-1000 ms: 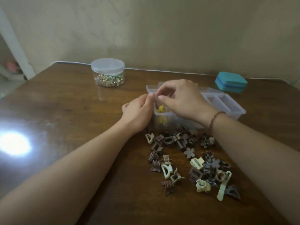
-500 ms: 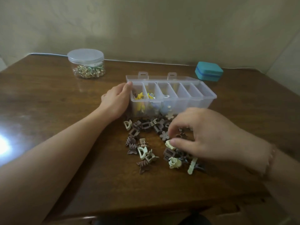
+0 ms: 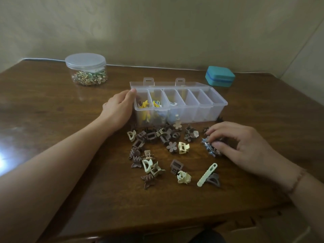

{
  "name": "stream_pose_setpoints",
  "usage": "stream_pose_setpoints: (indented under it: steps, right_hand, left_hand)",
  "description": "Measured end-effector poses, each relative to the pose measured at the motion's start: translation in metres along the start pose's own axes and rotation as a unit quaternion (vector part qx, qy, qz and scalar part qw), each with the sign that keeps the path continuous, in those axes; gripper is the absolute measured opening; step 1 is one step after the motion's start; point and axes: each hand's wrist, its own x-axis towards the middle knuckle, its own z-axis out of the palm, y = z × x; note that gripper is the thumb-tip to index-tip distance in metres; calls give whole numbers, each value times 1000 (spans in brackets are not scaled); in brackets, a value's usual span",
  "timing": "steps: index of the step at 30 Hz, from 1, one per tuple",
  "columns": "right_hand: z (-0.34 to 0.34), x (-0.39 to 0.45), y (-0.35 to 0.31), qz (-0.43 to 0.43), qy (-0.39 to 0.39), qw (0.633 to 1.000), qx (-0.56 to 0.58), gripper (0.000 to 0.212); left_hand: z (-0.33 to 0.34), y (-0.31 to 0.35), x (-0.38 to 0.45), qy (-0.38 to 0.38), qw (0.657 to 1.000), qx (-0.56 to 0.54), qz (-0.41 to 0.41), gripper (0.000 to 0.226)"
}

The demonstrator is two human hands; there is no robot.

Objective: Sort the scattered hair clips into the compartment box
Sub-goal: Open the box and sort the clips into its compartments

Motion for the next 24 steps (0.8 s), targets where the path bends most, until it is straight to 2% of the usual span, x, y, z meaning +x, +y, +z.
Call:
stream_pose_setpoints:
  steps: [4, 6, 9, 11, 15, 19, 24]
  right_hand:
    - [-9, -1, -11, -20, 4, 999, -32, 17]
    - [-12, 0, -23, -21, -6, 997, -77, 26]
    - [-7, 5, -35, 27, -46, 982, -180, 44]
    - [-4, 9, -40, 62, -55, 974, -213, 35]
    - [0, 10, -41, 85, -38, 976, -197, 22]
    - [-2, 9, -39, 64, -19, 980, -189, 18]
    - [-18, 48, -53, 26, 40, 997, -54, 12]
  left_hand:
    - [0, 0, 0, -4, 1000, 1, 0, 60]
    - [0, 0, 0, -4, 1000, 4, 3, 60]
    - [-1, 1, -1, -5, 1000, 4, 2, 61]
    - [-1, 1, -1, -5, 1000, 2, 1, 61]
    - [-1, 2, -1, -5, 1000, 8, 3, 64]
    - [-2, 4, -1, -12, 1000, 8, 6, 65]
    - [-3, 4, -1, -9, 1000, 17, -2, 52]
